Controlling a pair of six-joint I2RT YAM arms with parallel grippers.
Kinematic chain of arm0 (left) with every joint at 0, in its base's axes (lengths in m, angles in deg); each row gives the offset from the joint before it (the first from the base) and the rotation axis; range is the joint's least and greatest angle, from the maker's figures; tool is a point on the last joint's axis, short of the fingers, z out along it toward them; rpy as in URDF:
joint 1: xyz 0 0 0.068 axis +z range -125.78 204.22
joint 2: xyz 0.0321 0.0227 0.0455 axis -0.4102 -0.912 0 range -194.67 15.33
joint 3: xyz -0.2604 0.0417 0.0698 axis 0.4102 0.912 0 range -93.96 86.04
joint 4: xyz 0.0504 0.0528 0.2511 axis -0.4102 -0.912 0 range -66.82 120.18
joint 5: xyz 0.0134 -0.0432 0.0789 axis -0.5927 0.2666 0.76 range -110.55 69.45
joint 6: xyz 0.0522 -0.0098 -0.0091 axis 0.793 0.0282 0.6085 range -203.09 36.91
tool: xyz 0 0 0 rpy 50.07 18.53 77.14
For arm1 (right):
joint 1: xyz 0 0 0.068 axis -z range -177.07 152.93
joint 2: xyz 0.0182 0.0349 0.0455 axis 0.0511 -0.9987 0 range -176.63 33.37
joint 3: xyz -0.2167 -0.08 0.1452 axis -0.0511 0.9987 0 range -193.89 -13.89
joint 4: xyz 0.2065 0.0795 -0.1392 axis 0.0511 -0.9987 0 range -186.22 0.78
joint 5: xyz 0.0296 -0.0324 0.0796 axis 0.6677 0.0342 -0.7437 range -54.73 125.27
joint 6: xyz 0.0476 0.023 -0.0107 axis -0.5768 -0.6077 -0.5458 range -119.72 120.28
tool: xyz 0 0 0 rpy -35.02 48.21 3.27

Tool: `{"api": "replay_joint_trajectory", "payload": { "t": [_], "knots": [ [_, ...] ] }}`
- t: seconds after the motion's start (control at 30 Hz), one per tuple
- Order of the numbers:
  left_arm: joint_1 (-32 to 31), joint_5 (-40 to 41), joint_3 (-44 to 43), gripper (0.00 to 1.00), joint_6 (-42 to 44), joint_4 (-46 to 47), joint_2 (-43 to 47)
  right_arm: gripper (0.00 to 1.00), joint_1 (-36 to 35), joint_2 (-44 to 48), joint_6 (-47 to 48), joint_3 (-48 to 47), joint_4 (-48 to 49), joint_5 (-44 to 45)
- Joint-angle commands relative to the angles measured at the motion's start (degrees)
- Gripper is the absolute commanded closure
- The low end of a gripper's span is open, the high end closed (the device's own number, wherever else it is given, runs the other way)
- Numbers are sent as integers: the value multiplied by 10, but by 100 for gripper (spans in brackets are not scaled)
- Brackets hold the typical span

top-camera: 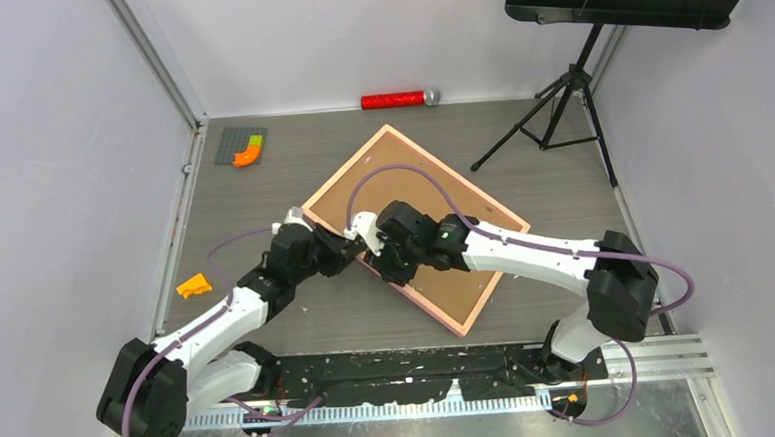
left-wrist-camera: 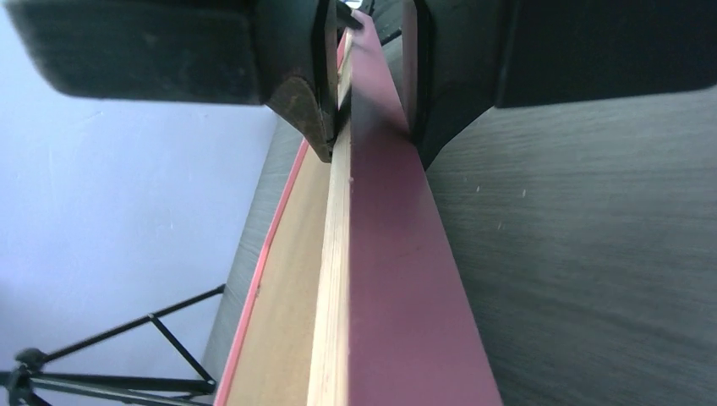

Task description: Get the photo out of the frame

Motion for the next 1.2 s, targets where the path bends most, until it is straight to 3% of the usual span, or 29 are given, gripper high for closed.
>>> {"api": "replay_joint_trajectory", "payload": {
  "t": [0.0,0.03,0.1,0.17,0.33,0.57,0.73,0.9,1.1,1.13,1.17],
  "knots": [
    [-9,54,-59,100,-13,-147,25,54,-24,63,44,-17,82,34],
    [-10,59,-71,100,-22,-173,29,40,-36,70,50,-13,85,68],
    [-12,68,-107,100,-45,-233,35,24,-60,83,73,-3,100,128],
    [-13,93,-141,100,-62,-299,39,17,-86,95,86,13,122,178],
    [-18,129,-208,100,-99,-434,61,12,-119,99,114,34,145,260],
    [-28,152,-262,100,-121,-519,68,11,-174,53,152,26,139,399],
    [-39,180,-294,100,-119,-565,64,21,-185,13,154,8,121,485],
    [-40,168,-296,100,-113,-556,80,32,-185,17,157,24,126,476],
    [-40,162,-292,100,-112,-549,96,83,-186,1,174,12,133,590],
    [-40,162,-292,96,-108,-548,99,88,-186,2,175,12,135,593],
    [-40,162,-292,83,-103,-545,101,93,-186,6,176,11,138,592]
  ]
}}
